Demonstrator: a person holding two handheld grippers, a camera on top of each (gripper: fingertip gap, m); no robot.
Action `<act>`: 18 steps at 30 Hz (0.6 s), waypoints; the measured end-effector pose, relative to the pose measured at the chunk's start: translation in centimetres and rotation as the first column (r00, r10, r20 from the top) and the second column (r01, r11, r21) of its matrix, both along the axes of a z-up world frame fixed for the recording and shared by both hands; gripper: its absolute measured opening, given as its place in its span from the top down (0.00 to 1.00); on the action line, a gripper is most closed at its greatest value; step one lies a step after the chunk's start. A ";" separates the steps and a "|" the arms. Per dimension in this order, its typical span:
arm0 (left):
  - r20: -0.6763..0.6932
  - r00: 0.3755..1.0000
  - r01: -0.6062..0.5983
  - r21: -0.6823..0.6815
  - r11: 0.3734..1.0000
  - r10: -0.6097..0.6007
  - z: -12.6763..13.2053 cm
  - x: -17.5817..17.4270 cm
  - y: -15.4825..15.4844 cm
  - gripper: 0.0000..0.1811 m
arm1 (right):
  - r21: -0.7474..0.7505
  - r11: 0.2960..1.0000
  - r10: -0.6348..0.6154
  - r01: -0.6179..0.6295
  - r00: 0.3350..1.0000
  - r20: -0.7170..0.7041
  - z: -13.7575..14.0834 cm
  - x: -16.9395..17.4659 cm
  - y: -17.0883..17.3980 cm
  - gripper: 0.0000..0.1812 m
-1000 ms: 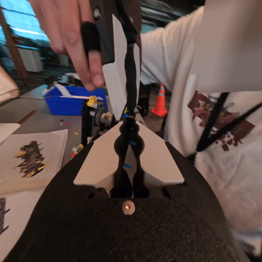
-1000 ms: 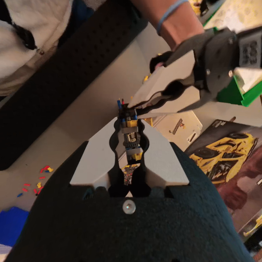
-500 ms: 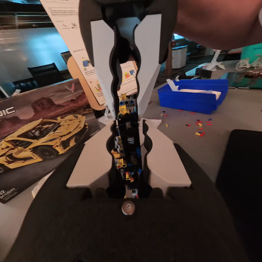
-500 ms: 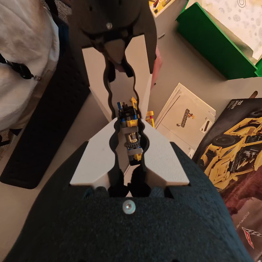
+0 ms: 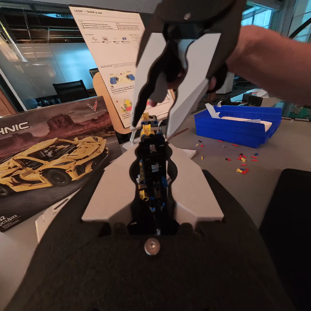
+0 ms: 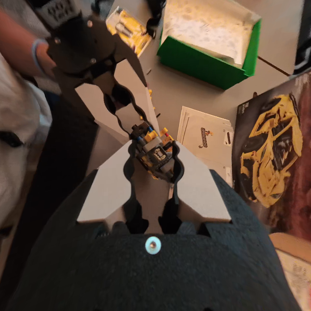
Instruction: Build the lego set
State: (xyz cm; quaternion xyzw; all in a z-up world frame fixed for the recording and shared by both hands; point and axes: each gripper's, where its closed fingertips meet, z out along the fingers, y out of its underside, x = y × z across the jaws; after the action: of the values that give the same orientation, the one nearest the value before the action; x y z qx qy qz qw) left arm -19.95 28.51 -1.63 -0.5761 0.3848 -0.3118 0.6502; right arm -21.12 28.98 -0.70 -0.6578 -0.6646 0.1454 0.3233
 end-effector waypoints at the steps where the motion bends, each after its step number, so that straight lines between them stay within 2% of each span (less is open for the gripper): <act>1: 0.010 1.000 -0.007 0.003 1.000 0.007 0.0 0.1 -0.1 0.85 | -0.020 0.999 -0.052 0.050 0.997 -0.064 0.5 0.5 -0.2 0.75; 3: 0.020 0.999 -0.039 0.016 0.999 0.039 0.0 0.1 0.0 0.85 | -0.101 0.983 -0.170 0.150 0.956 -0.239 2.1 1.3 -0.6 0.76; 6: 0.023 0.996 -0.090 0.002 0.996 0.090 0.1 0.0 0.3 0.85 | -0.298 0.921 -0.362 0.249 0.830 -0.424 2.7 0.4 -2.1 0.75; 8: 0.010 0.996 -0.086 0.015 0.996 0.085 0.0 0.5 -0.1 0.85 | -0.283 0.891 -0.450 0.356 0.774 -0.445 1.6 -0.3 -1.9 0.71; 10: -0.006 0.996 -0.085 0.042 0.996 0.085 -0.1 1.1 -0.5 0.85 | -0.219 0.871 -0.490 0.439 0.749 -0.446 0.9 -0.5 -1.5 0.70; 13: -0.014 0.996 -0.090 0.059 0.994 0.091 -0.2 1.6 -1.0 0.85 | -0.141 0.850 -0.520 0.507 0.769 -0.371 -0.5 -0.1 -1.2 0.73; 16: -0.015 0.994 -0.109 0.057 0.992 0.110 -0.2 1.6 -1.0 0.85 | -0.074 0.853 -0.510 0.517 0.794 -0.331 -1.3 0.3 -1.0 0.80; 18: -0.014 0.993 -0.120 0.045 0.992 0.121 -0.2 1.6 -1.0 0.85 | -0.074 0.852 -0.512 0.518 0.794 -0.328 -1.3 0.3 -1.0 0.81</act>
State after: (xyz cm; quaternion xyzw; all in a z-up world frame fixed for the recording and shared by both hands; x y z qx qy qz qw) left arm -18.33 27.55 -1.82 -0.5863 0.3616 -0.2586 0.6772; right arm -20.79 28.02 -1.98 -0.7757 -0.3969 0.1555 0.4653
